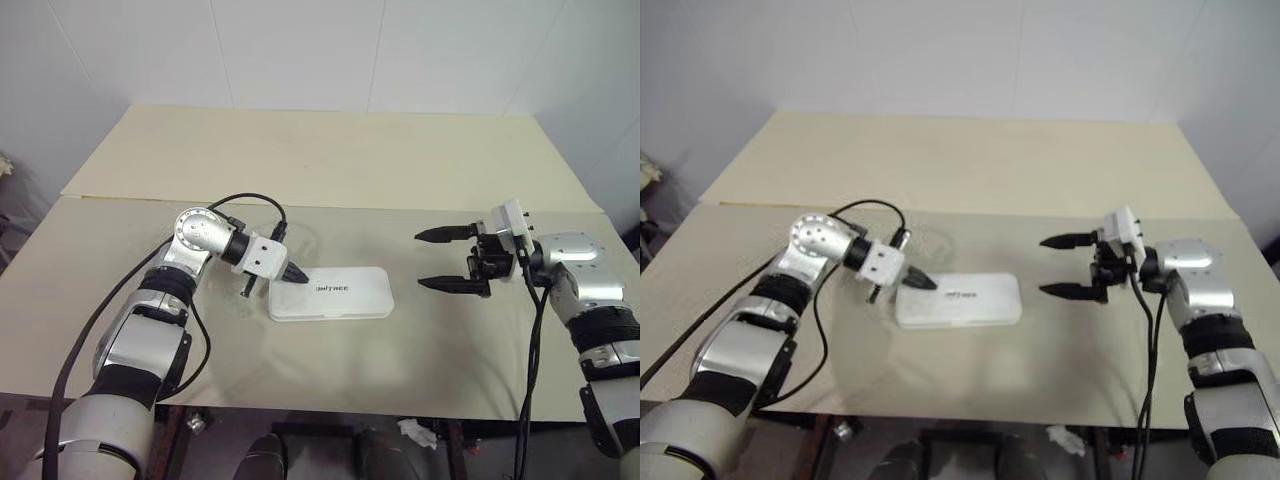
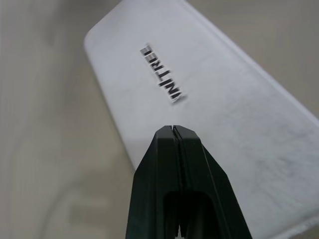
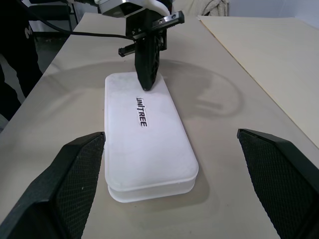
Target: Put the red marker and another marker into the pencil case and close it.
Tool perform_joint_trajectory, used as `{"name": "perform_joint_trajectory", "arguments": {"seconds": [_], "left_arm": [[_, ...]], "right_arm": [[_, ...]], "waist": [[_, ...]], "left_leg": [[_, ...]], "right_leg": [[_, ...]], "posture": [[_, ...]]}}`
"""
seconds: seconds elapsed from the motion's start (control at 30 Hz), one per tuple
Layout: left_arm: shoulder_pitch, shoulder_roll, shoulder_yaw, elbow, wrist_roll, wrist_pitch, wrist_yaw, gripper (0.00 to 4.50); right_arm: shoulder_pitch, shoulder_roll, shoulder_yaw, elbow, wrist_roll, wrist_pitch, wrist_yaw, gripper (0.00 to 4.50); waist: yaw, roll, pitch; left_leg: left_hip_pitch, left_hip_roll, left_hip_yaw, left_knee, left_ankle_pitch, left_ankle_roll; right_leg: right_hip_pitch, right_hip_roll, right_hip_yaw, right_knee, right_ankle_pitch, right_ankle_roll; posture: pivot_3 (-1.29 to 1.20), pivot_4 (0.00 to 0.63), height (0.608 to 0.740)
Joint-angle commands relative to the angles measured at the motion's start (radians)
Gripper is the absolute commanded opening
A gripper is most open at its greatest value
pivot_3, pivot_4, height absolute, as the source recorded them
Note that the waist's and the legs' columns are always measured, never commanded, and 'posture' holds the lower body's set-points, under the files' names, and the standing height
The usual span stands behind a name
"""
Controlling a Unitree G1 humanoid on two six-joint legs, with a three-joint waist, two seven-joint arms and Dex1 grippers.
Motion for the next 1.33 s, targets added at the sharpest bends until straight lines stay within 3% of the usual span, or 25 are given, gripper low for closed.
{"name": "perform_joint_trajectory", "arguments": {"seconds": [0.03,0.3,0.4,0.8,1.13,1.33], "left_arm": [[0.016,0.02,0.048,-0.016,-0.028,0.028,0.064,0.03],[0.134,0.031,0.201,-0.204,-0.222,0.174,0.061,0.03],[0.258,0.058,0.269,-0.375,-0.32,0.251,0.068,0.58],[0.652,0.226,0.418,-0.911,-0.6,0.598,0.011,4.48],[0.78,0.276,0.58,-1.052,-0.738,0.77,0.087,4.48],[0.837,0.293,0.59,-1.1,-0.703,0.784,0.094,4.48]], "right_arm": [[-0.038,0.007,-0.025,0.012,0.004,-0.023,0.065,4.5],[-0.059,0.027,-0.026,0.037,-0.005,-0.029,0.065,4.5],[-0.072,0.05,-0.03,0.055,-0.02,-0.035,0.065,4.5],[-0.124,0.06,-0.027,0.127,-0.036,-0.039,0.065,4.5],[-0.163,0.072,-0.067,0.193,-0.063,-0.048,0.065,4.5],[-0.14,0.111,-0.106,0.15,-0.061,-0.032,0.065,4.5]], "waist": [[-0.001,0.0,0.0],[-0.004,0.0,0.0],[-0.014,0.0,0.0],[-0.023,0.001,0.001],[-0.018,0.002,0.001],[-0.021,0.002,0.001]], "left_leg": [[0.0,0.0,0.0,0.0,0.0,0.0],[-0.008,0.0,0.0,-0.002,0.0,0.0],[-0.008,0.001,0.001,-0.003,0.0,0.0],[-0.005,0.003,0.002,-0.003,0.0,0.0],[-0.005,0.003,0.001,-0.003,0.0,0.0],[-0.005,0.002,0.001,-0.004,0.0,0.0]], "right_leg": [[0.0,0.0,0.0,0.0,0.0,0.0],[-0.009,-0.001,0.0,-0.001,0.0,0.0],[-0.01,-0.001,0.002,-0.001,0.0,0.0],[-0.008,-0.002,0.003,0.0,0.0,-0.001],[-0.006,-0.004,0.001,-0.003,-0.001,-0.001],[-0.006,-0.004,0.002,-0.003,-0.001,-0.001]], "posture": [[0.0,0.15,0.74],[0.0,0.15,0.74],[0.0,0.15,0.74],[0.0,0.15,0.74],[0.0,0.15,0.74],[0.0,0.15,0.74]]}}
